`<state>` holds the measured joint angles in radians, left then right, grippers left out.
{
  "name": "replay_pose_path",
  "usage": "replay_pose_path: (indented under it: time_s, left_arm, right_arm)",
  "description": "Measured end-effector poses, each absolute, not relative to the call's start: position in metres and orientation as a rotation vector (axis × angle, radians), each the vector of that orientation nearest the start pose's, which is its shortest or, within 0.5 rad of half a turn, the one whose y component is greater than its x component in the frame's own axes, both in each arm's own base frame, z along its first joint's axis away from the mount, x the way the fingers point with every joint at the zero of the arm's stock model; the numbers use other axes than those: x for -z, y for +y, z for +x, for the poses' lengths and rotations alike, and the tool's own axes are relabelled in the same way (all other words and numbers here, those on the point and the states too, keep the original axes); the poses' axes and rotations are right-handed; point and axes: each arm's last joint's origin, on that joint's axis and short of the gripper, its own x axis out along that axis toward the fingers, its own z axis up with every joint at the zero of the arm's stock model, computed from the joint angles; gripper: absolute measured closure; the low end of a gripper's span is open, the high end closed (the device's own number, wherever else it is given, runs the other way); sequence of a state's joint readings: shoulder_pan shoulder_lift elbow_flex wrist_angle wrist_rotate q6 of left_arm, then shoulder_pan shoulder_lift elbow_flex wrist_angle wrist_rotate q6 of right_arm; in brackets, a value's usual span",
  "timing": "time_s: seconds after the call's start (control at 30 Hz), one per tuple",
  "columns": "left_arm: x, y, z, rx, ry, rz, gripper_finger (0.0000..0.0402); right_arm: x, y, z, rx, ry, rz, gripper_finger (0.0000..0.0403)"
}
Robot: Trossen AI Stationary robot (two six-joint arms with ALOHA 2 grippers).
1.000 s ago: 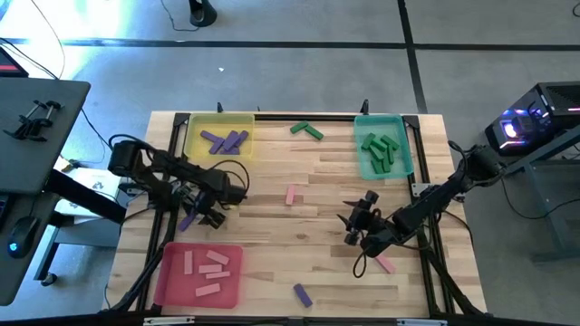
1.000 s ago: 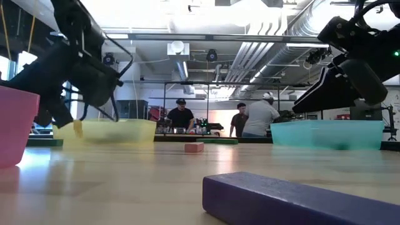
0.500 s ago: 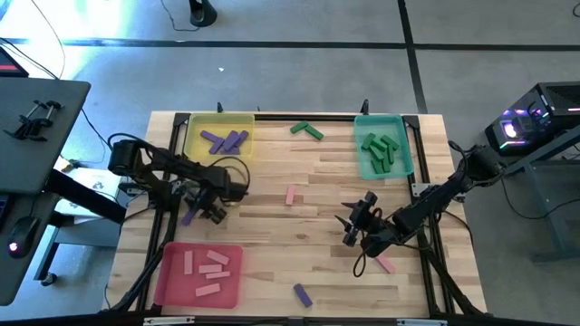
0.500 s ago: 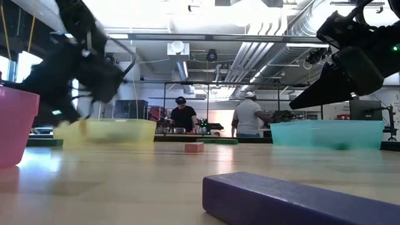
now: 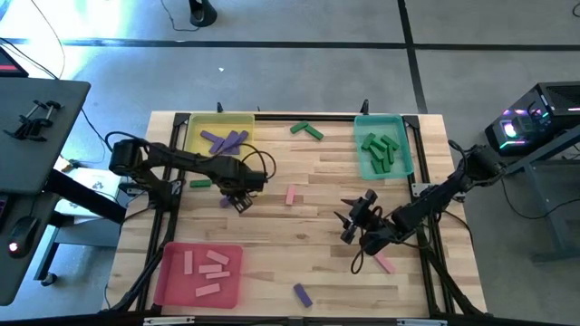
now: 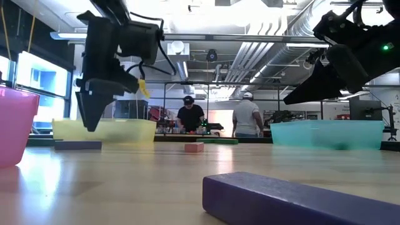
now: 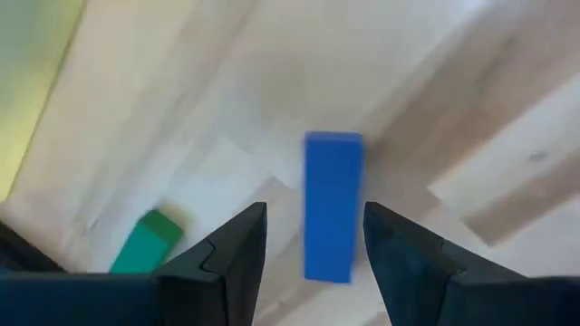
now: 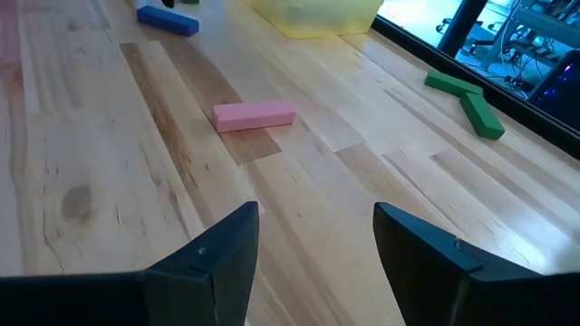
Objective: Sort blocks
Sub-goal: Put the purple wooden block into the yellow bin
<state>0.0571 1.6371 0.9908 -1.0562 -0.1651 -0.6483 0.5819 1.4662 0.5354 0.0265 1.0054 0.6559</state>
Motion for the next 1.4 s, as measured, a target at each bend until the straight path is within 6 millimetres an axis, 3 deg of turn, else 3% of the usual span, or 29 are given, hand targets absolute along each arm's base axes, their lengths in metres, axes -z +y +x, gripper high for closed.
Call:
replay_pose_path:
  time_s: [0.33,0.5,0.6,0.7,0.77,0.83,1.03,1.2,1.4]
  left_arm:
    - [-0.137,0.040,0.245,-0.577,1.529,-0.550,0.0229]
    - [-0.131,0.043,0.243,-0.552,1.495,-0.561,0.0232]
    - [-0.131,0.044,0.243,-0.543,1.501,-0.533,0.0256]
    - [-0.133,0.042,0.245,-0.530,1.504,-0.474,0.0306]
    - [-0.137,0.040,0.248,-0.521,1.506,-0.426,0.0332]
    - [-0.143,0.037,0.252,-0.526,1.491,-0.362,0.0332]
    - [-0.196,0.042,0.264,-0.613,1.327,-0.177,0.0332]
    - [-0.236,0.088,0.254,-0.736,1.192,-0.187,0.0332]
    - [-0.242,0.165,0.220,-0.918,1.178,-0.359,0.0332]
  right_arm:
    - [-0.139,0.112,0.213,0.558,0.468,0.053,0.0199]
    - [-0.140,0.113,0.213,0.547,0.466,0.104,0.0199]
    - [-0.141,0.113,0.215,0.544,0.449,0.136,0.0199]
    - [-0.143,0.115,0.216,0.537,0.423,0.177,0.0199]
    - [-0.145,0.117,0.218,0.526,0.399,0.206,0.0199]
    - [-0.147,0.120,0.219,0.507,0.376,0.234,0.0199]
    - [-0.154,0.134,0.217,0.436,0.316,0.296,0.0199]
    - [-0.158,0.141,0.216,0.408,0.270,0.338,0.0199]
    - [-0.162,0.144,0.217,0.393,0.244,0.371,0.0199]
